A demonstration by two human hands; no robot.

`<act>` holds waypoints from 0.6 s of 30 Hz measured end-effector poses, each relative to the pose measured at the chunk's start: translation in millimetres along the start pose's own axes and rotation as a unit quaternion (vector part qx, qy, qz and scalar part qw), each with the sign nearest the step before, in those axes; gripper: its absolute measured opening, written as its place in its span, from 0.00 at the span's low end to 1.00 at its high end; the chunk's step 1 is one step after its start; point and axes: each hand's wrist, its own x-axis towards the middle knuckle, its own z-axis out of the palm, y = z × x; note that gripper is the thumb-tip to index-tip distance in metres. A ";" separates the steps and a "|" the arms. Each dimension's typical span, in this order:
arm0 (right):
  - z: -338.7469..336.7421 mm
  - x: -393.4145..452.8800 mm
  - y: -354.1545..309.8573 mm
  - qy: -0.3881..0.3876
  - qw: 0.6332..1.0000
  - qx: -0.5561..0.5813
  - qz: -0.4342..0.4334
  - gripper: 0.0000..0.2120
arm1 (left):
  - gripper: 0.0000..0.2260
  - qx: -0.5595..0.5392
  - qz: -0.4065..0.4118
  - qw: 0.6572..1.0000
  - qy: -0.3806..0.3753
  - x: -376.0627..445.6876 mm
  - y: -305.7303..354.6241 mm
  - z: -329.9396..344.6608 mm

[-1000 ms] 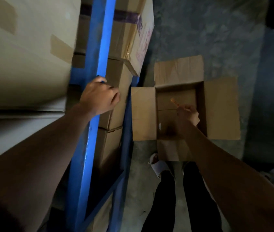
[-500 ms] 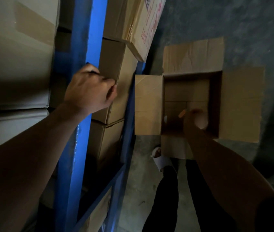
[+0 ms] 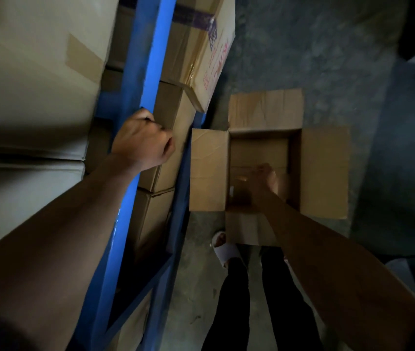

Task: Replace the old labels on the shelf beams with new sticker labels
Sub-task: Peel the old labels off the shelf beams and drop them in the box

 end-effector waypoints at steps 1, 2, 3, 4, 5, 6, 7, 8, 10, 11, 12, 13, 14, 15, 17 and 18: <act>-2.2 -10.5 -8.8 0.010 1.000 -0.021 -0.004 0.18 | 0.16 -0.006 -0.001 1.000 -0.019 -1.1 1.2 -5.8; -7.4 -20.7 -16.1 0.028 0.999 -0.023 -0.006 0.17 | 0.15 -0.016 -0.001 0.999 -0.042 -1.6 2.3 -8.8; -13.7 -29.4 -21.1 0.031 0.999 -0.012 -0.019 0.16 | 0.13 -0.021 0.000 0.997 -0.080 -2.1 2.6 -15.1; -19.6 -41.1 -28.0 0.025 0.999 -0.009 -0.025 0.16 | 0.12 -0.032 -0.007 0.993 -0.114 -2.4 3.9 -19.6; -27.0 -55.9 -36.3 0.019 0.999 -0.018 -0.047 0.15 | 0.11 -0.056 -0.028 0.987 -0.151 -5.6 5.0 -28.7; -32.6 -69.2 -43.1 0.015 0.997 -0.031 -0.068 0.15 | 0.12 -0.088 -0.053 0.977 -0.187 -9.2 9.1 -35.3; -42.5 -86.9 -54.5 0.019 0.995 -0.029 -0.097 0.14 | 0.13 -0.139 -0.095 0.963 -0.210 -15.4 10.5 -52.4; -47.8 -100.8 -62.7 0.011 0.993 -0.016 -0.113 0.13 | 0.13 -0.185 -0.133 0.946 -0.229 -18.4 16.5 -62.0; -63.9 -131.5 -80.6 0.006 0.986 -0.013 -0.163 0.14 | 0.13 -0.263 -0.184 0.924 -0.207 -29.7 21.2 -95.2; -72.2 -149.7 -89.5 0.007 0.982 -0.020 -0.189 0.14 | 0.14 -0.291 -0.201 0.917 -0.186 -38.8 21.0 -115.0; -81.5 -168.6 -100.0 0.011 0.978 -0.022 -0.206 0.15 | 0.13 -0.313 -0.217 0.911 -0.158 -47.1 20.0 -134.7; -89.2 -183.1 -108.7 0.017 0.976 -0.015 -0.217 0.15 | 0.13 -0.335 -0.233 0.904 -0.129 -53.6 20.0 -151.7; -99.1 -200.9 -120.7 0.025 0.972 -0.004 -0.234 0.15 | 0.12 -0.353 -0.249 0.897 -0.096 -60.2 17.5 -172.1; -106.4 -212.9 -131.1 0.034 0.967 0.001 -0.251 0.15 | 0.12 -0.373 -0.263 0.887 -0.070 -63.8 16.4 -190.2; -123.8 -242.6 -151.1 0.059 0.956 0.007 -0.287 0.15 | 0.11 -0.397 -0.292 0.870 -0.014 -74.5 14.4 -229.6; -132.5 -257.4 -159.5 0.067 0.951 0.007 -0.302 0.15 | 0.10 -0.401 -0.300 0.865 0.010 -80.1 14.2 -248.3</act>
